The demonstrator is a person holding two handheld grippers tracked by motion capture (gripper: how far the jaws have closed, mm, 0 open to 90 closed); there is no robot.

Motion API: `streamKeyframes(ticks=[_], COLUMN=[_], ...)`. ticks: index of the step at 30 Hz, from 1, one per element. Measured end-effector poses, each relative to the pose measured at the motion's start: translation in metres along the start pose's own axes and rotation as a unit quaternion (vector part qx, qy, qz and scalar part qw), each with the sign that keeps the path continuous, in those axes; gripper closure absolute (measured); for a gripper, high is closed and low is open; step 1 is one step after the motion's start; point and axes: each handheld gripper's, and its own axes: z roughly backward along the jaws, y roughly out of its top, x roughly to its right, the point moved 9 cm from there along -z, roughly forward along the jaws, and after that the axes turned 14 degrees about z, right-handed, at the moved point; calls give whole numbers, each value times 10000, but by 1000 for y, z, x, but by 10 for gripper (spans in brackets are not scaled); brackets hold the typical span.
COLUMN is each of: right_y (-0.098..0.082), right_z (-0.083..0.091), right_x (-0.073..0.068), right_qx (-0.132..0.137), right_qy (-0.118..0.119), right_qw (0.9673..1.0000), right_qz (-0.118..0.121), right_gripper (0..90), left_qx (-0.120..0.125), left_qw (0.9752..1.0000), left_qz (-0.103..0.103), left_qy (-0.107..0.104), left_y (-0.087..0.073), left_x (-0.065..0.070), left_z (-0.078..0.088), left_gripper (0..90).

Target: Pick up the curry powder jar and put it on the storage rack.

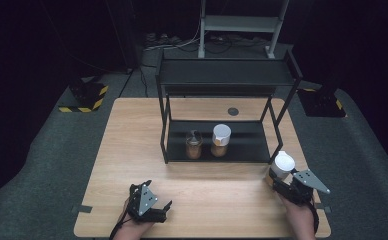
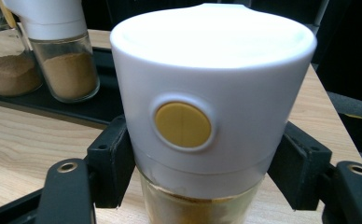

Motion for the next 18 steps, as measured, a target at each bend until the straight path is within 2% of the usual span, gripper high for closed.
streamKeyframes(ticks=[18], right_y=[13], right_z=[-9], right_x=[-16], right_qx=[30], right_qy=[220], right_qw=[9996], right_qz=[164], right_gripper=[306], left_qx=[-2], left_qw=[10000], left_qz=[-17], left_qy=[-48], left_y=[0], left_x=[-1], left_z=[0], left_gripper=[11])
